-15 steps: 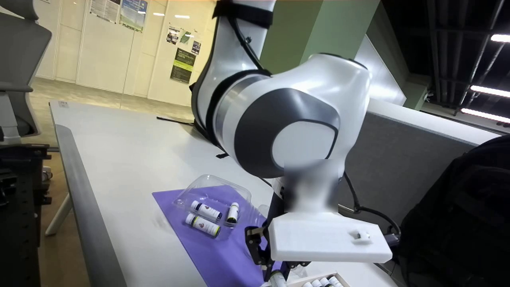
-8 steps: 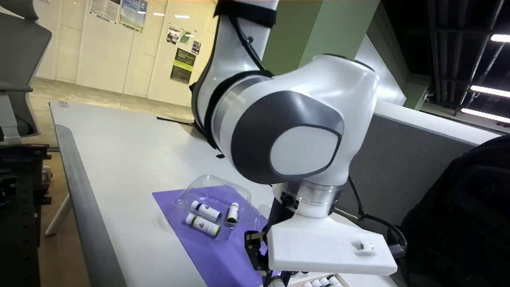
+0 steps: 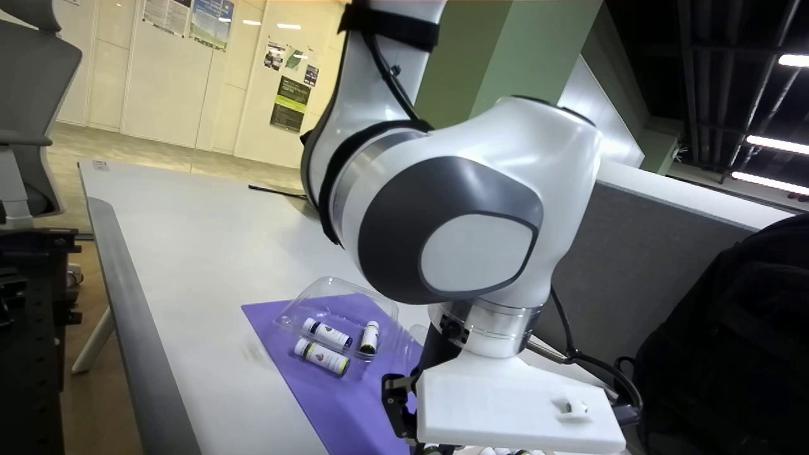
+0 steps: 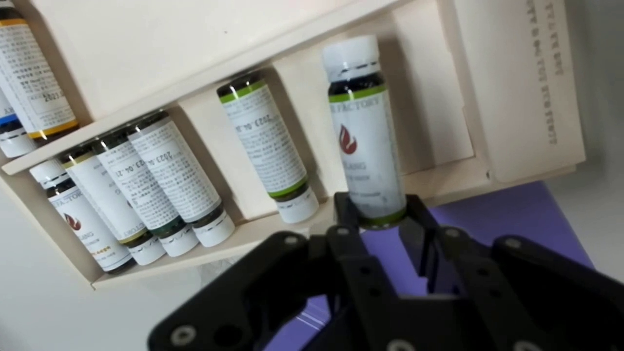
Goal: Put one bottle from the storage box on the tray
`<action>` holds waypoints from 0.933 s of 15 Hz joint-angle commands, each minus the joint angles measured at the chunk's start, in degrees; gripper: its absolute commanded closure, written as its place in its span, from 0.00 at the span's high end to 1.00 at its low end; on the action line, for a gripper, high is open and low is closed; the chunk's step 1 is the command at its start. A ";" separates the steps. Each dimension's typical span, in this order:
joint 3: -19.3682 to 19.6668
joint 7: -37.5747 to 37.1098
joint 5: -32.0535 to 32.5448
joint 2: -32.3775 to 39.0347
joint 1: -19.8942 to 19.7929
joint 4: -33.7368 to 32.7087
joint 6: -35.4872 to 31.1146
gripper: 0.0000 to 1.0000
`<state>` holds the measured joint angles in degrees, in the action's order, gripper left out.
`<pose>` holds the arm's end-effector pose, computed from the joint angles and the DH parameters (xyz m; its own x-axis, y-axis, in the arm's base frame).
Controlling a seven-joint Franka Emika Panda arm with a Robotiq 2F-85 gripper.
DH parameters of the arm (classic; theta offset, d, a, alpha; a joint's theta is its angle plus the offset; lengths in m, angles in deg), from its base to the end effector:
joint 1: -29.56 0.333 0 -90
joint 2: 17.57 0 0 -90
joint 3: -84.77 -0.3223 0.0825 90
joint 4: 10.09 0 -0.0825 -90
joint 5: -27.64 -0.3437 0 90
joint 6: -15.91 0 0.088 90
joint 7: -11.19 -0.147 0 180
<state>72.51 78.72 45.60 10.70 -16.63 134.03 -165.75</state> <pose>0.4045 -0.2261 0.1249 0.6347 0.7630 0.1222 0.7463 -0.6463 0.1591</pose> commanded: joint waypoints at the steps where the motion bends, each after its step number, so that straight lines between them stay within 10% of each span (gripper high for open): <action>1: -1.16 -0.42 0.07 -0.19 -1.44 0.05 -0.23 0.55; 7: 0.51 -2.80 -1.59 -2.80 -0.18 0.74 1.21 0.95; 14: 5.62 -5.49 -4.90 -9.80 5.22 0.75 9.93 1.00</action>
<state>75.40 76.53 42.31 6.98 -15.42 133.86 -160.57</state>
